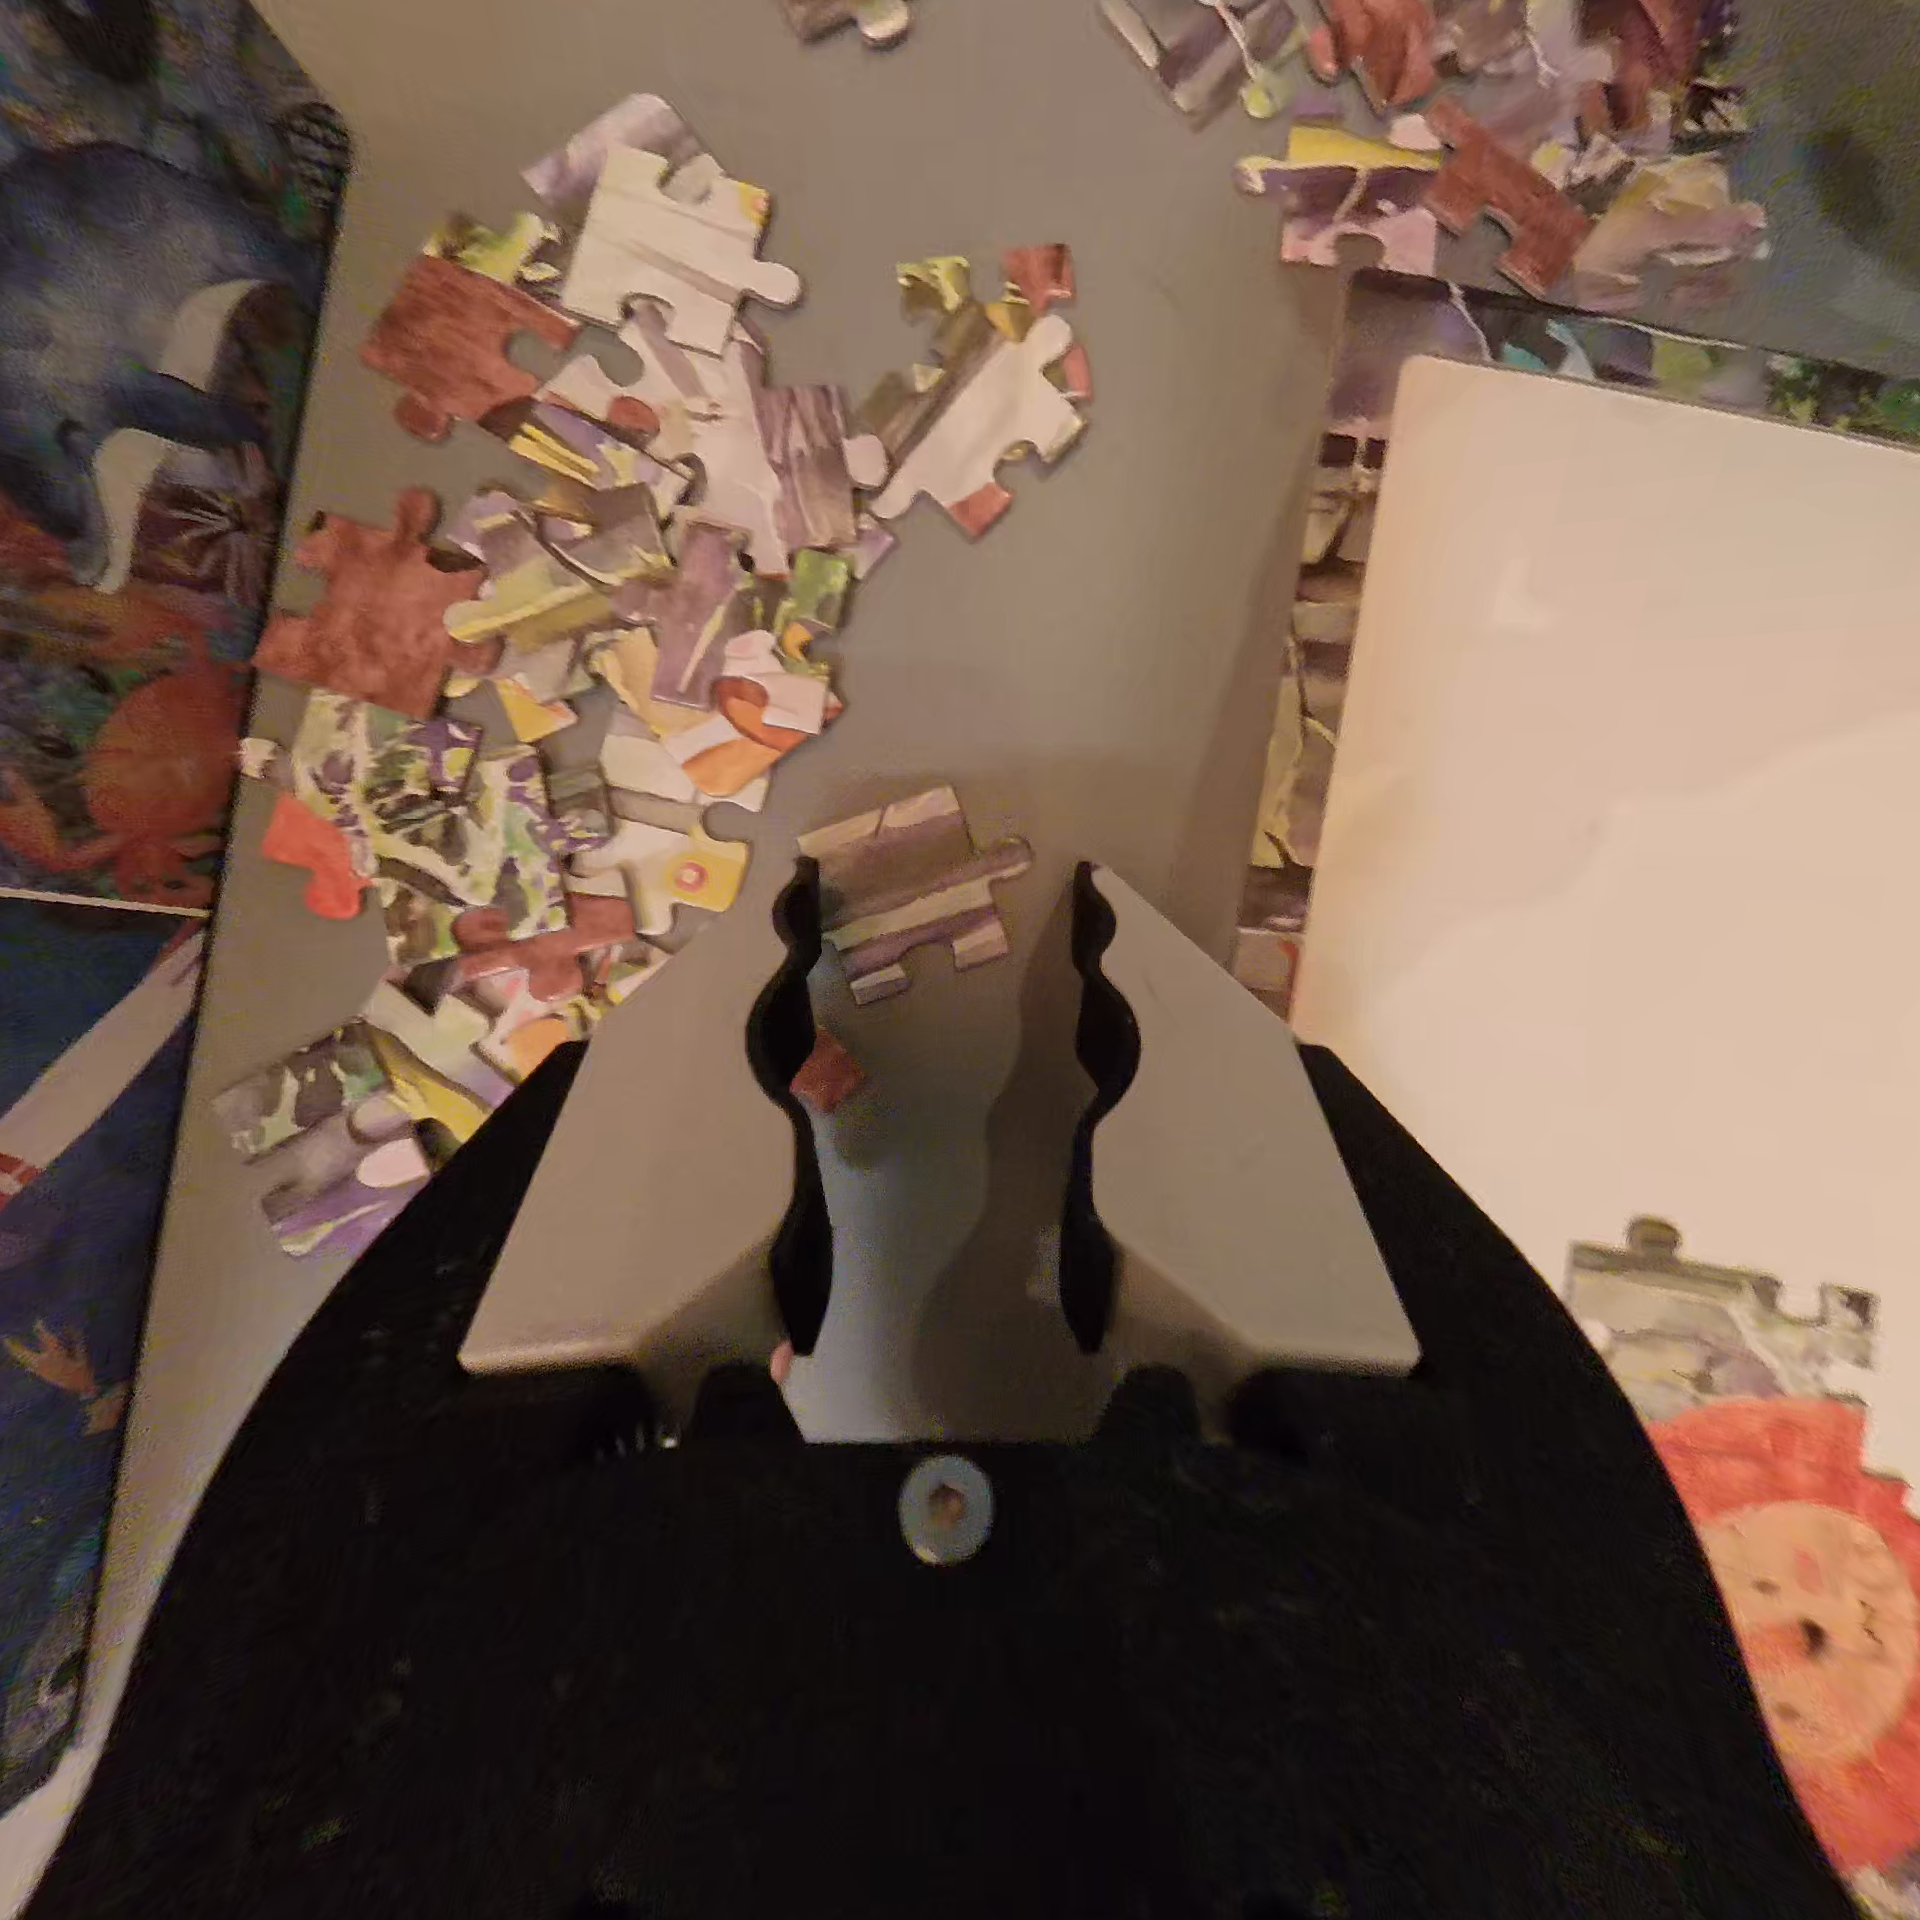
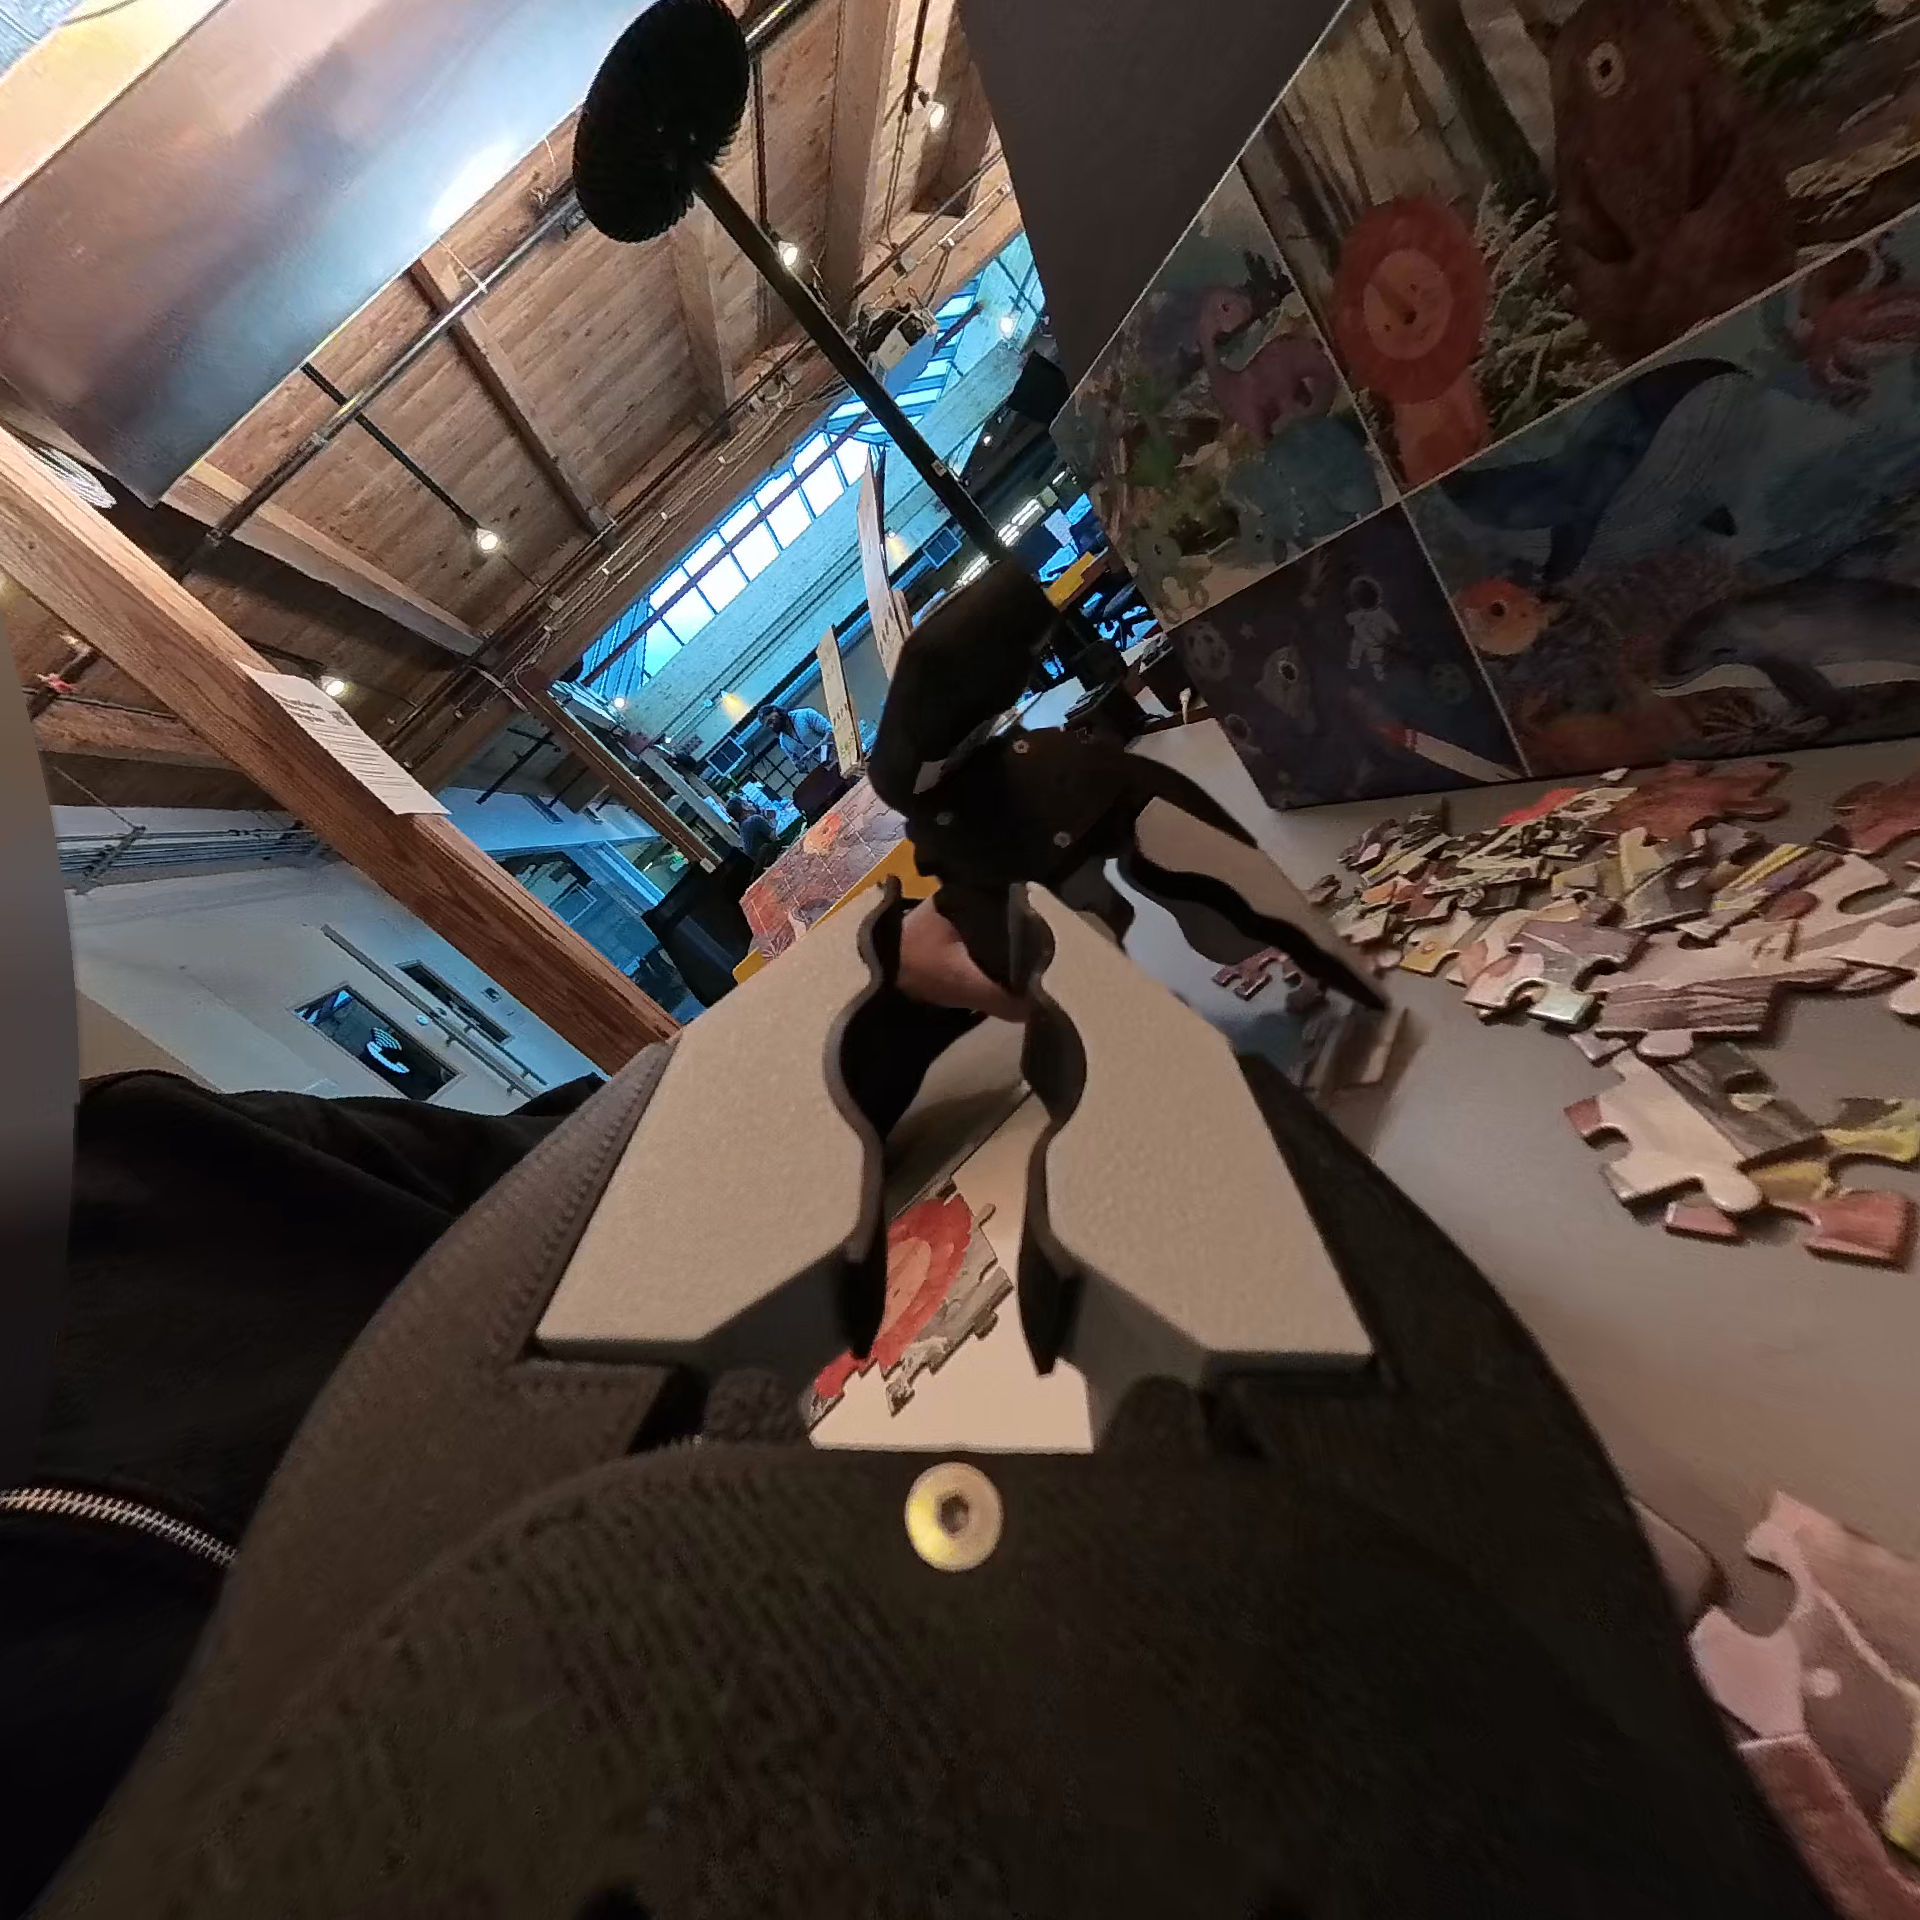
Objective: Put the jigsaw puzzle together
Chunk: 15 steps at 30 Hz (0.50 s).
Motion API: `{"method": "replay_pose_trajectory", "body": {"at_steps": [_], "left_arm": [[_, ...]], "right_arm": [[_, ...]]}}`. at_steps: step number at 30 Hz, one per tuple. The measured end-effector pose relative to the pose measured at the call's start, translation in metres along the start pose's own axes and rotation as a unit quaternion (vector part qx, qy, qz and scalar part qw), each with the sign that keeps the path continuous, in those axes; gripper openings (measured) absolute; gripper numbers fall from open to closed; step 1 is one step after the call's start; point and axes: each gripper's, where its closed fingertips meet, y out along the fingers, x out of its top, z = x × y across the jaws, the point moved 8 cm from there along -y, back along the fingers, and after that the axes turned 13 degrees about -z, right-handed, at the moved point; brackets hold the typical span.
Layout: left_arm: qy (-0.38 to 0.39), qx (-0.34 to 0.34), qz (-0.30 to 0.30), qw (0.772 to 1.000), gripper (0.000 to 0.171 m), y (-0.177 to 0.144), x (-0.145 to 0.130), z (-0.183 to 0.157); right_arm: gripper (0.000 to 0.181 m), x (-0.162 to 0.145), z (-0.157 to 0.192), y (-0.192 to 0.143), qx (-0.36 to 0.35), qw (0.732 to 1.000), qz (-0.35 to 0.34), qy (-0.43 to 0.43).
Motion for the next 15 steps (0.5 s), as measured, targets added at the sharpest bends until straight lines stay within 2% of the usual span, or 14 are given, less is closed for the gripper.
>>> {"method": "replay_pose_trajectory", "body": {"at_steps": [2,9,12,15], "left_arm": [[-0.001,-0.018,0.012,1.000,0.047,-0.0032,-0.0002,-0.0079],[0.016,0.007,0.011,1.000,0.053,-0.0031,-0.0047,-0.0096],[0.015,0.009,0.011,1.000,0.042,-0.0024,-0.0035,-0.0106],[0.022,0.004,0.012,1.000,0.042,-0.0022,-0.0035,-0.0131]], "right_arm": [[0.018,0.0007,0.0010,-0.0002,0.000,1.000,0.000,-0.004],[0.018,0.0014,0.0024,-0.0007,0.002,1.000,-0.002,-0.004],[0.018,0.0008,0.0022,-0.0005,0.002,1.000,-0.001,-0.003],[0.018,0.0004,0.0019,-0.0005,0.002,1.000,-0.001,-0.003]]}}
